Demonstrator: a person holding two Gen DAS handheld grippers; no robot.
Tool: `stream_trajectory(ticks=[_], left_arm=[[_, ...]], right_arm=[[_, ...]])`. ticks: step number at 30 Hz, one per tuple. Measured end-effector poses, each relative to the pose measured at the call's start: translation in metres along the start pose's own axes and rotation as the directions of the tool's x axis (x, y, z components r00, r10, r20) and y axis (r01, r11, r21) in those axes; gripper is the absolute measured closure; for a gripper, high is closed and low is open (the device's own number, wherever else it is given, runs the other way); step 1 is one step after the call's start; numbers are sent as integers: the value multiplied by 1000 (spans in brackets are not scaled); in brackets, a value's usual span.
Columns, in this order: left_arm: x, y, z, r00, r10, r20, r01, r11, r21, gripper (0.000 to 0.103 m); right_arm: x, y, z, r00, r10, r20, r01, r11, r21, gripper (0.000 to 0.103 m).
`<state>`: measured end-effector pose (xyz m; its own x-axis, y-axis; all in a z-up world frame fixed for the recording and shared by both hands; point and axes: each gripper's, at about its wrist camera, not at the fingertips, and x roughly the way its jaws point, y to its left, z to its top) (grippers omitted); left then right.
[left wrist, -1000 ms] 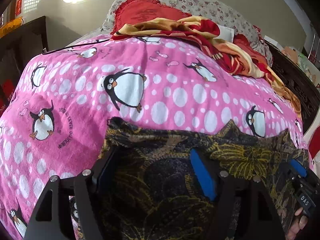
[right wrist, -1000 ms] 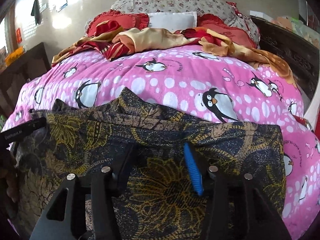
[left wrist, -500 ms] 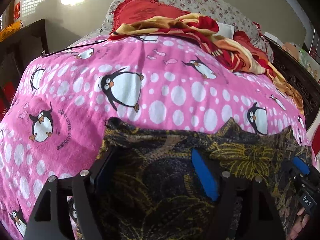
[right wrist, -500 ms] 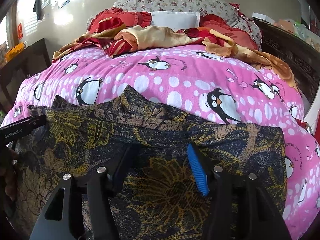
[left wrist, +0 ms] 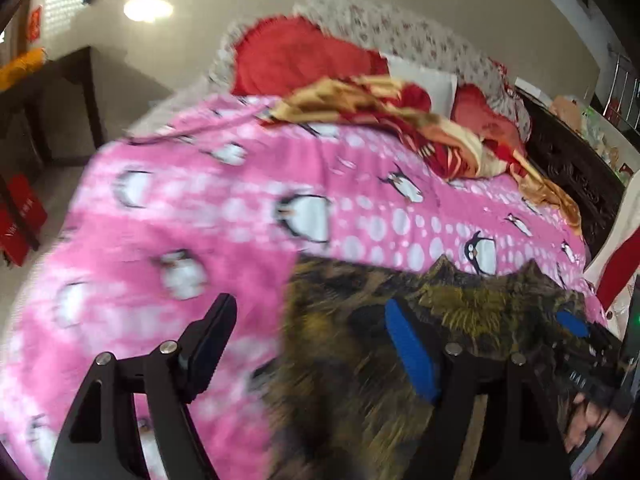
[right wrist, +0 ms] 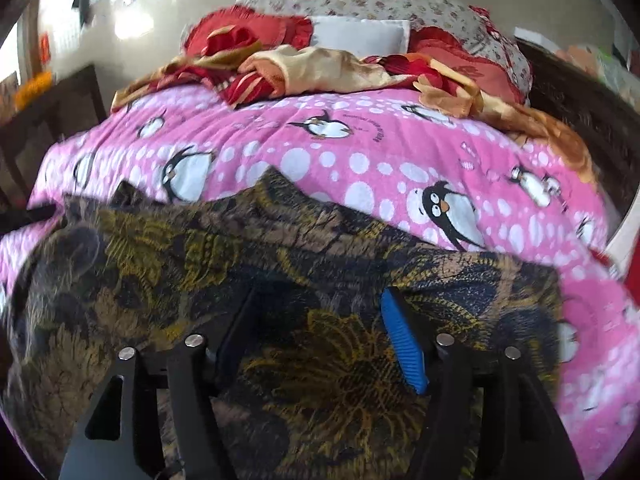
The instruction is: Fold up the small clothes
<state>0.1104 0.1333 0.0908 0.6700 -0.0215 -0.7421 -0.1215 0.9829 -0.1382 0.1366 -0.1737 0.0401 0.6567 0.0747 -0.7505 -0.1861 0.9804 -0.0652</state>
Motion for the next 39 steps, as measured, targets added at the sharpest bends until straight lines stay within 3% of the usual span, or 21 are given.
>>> stream_trajectory(ticks=[3,9,13,15,19,22,25,26,28,31,33,39], left_arm=[[-35,7,-27,1000,12,12,-12,999,31,23],[-79,-21,-99,988,-152,31,151,988,35,23],[-66,-45,-129,969,-246,-19,246,969,24,23],[-47,-50,-144,974,-212,-81,215,976,31,23],[-50,-51,-160,973,-231,-19,232,971,63,19],[-63,-33,-155,953,-301,-29,300,953,-36,19],[-94,-6,-162,945,-327,18,326,939,-110,16],[-104,5,-168,940,-339,38,341,931,-127,11],[-108,22,-178,940,-340,36,340,921,-188,9],[-85,40,-194,897,-442,-30,405,846,-347,9],[-81,40,-192,892,-452,10,426,832,-356,9],[-61,36,-173,876,-482,15,447,799,-401,8]], right_arm=[[-36,27,-5,996,54,66,-50,997,-52,30],[-53,76,-30,986,156,66,-147,981,-124,33],[-18,84,-52,994,106,1,-105,987,-121,33],[-14,86,-61,995,97,32,-92,986,-141,33],[-14,88,-61,995,89,35,-83,986,-145,32],[-14,82,-60,992,123,28,-118,986,-119,31],[-12,78,-60,989,142,28,-139,985,-103,31],[-11,79,-60,989,143,29,-140,985,-102,31],[-11,80,-60,990,141,27,-137,985,-102,31],[-10,79,-59,989,144,28,-141,985,-99,31],[-10,79,-59,989,146,28,-143,985,-98,31],[-11,80,-60,990,137,30,-133,986,-102,31]])
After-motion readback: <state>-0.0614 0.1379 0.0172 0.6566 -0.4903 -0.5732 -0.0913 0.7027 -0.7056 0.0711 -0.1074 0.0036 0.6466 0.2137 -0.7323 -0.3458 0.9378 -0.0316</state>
